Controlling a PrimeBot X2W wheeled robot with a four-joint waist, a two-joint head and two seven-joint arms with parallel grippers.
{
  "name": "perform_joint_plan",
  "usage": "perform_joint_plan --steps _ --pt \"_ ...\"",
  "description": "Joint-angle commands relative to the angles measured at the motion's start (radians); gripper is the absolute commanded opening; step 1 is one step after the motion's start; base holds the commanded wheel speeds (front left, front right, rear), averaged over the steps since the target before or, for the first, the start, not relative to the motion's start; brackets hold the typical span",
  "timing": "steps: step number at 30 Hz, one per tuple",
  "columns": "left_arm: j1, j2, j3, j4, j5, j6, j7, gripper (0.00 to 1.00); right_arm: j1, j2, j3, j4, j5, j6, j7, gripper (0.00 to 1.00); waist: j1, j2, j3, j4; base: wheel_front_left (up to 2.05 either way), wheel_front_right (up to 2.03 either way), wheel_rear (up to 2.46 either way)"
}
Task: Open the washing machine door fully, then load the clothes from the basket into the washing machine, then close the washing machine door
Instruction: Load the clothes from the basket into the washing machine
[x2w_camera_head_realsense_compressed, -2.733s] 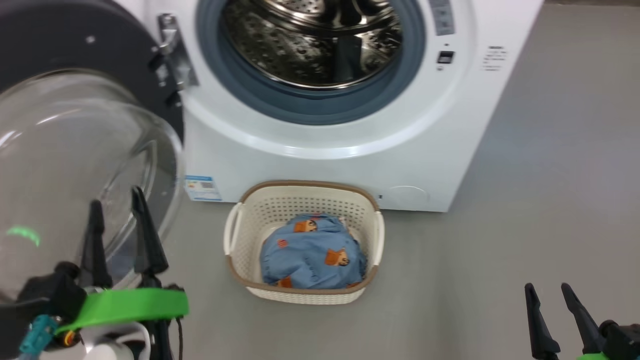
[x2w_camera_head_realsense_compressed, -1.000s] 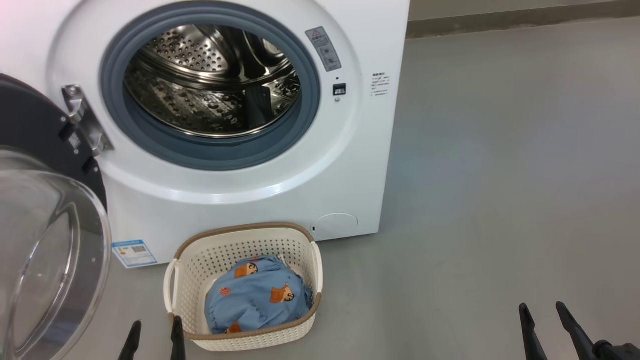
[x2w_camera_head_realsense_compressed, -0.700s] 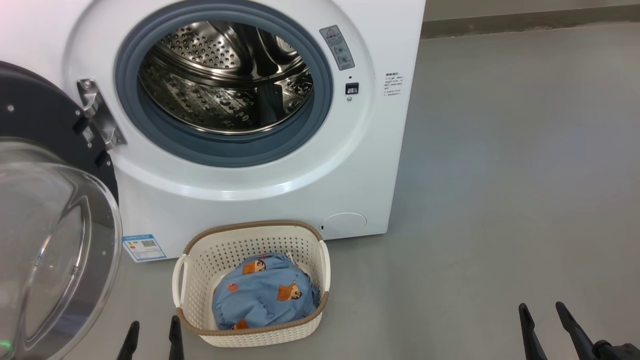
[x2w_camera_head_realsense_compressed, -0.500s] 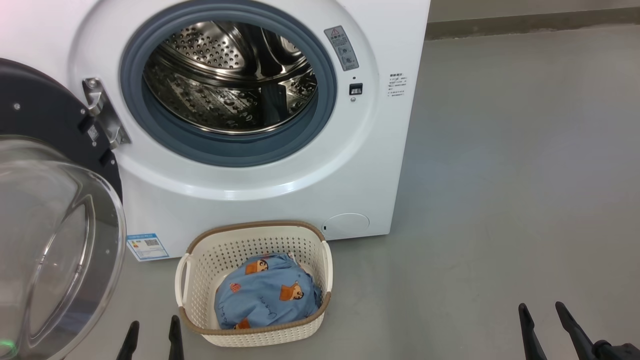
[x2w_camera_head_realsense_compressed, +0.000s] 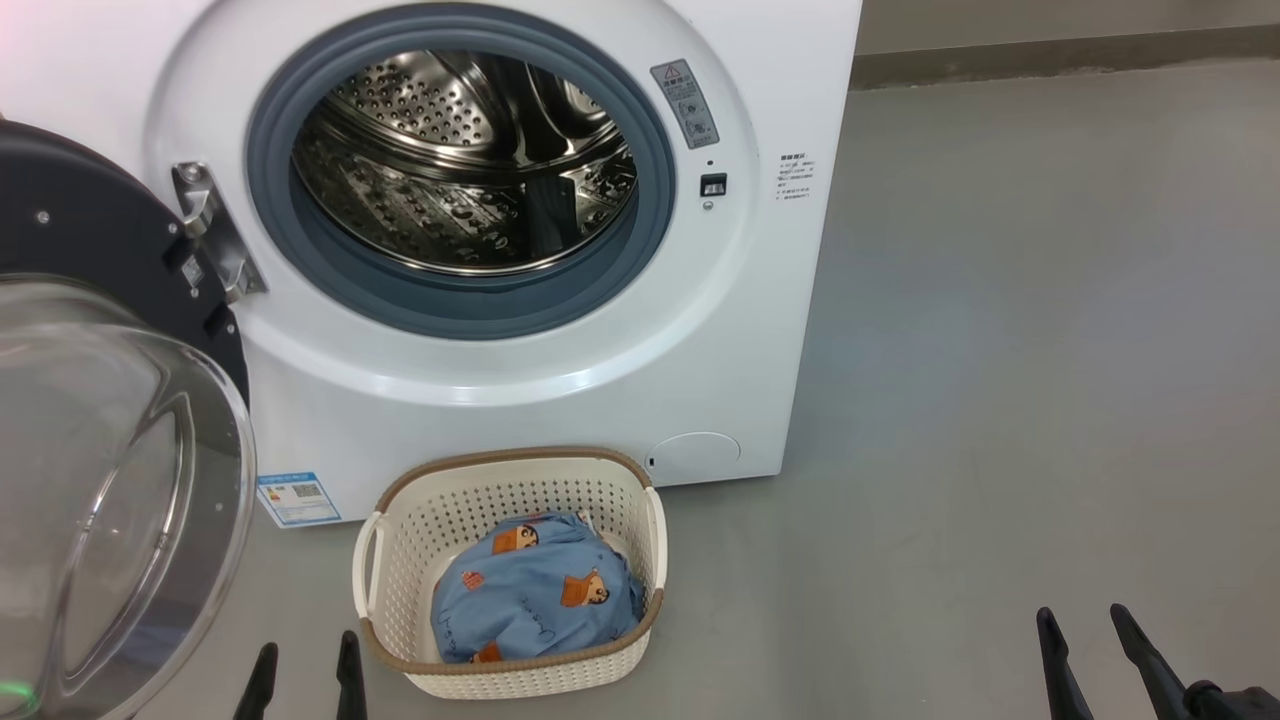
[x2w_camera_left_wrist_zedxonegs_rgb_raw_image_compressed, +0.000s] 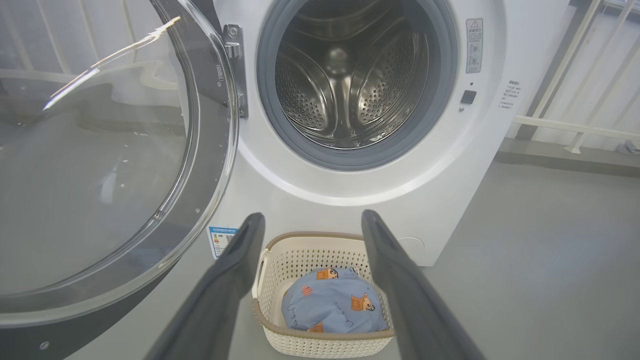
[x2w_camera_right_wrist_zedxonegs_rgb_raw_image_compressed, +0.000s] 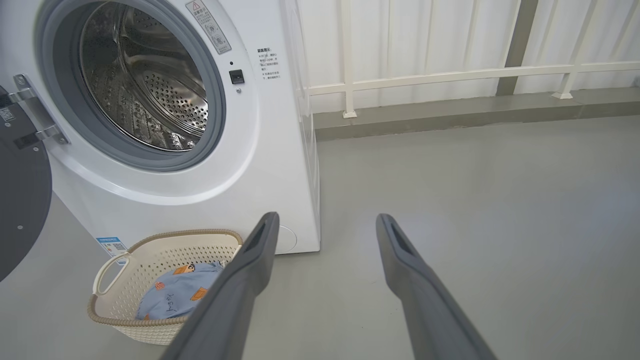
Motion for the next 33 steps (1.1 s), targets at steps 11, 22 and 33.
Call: perform_joint_plan --steps 11,22,33 --pt "-0.039 0.004 0.042 -0.009 -0.044 -0.014 -0.006 1.0 -0.016 -0.016 0.025 -0.023 -0.009 0.01 -0.012 1.0 0.0 0.0 0.0 0.001 0.77 -0.77 0.0" --pt "-0.037 0.004 0.031 -0.015 0.011 -0.02 -0.006 1.0 -0.015 -0.016 0.025 -0.022 -0.004 0.01 -0.012 1.0 0.0 0.0 0.0 0.0 1.68 -1.68 0.0" --pt "-0.036 0.004 0.019 -0.012 0.0 -0.028 -0.006 1.0 -0.015 -0.014 0.024 -0.02 0.004 0.01 -0.012 1.0 0.0 0.0 0.005 0.001 0.46 -0.46 0.0"
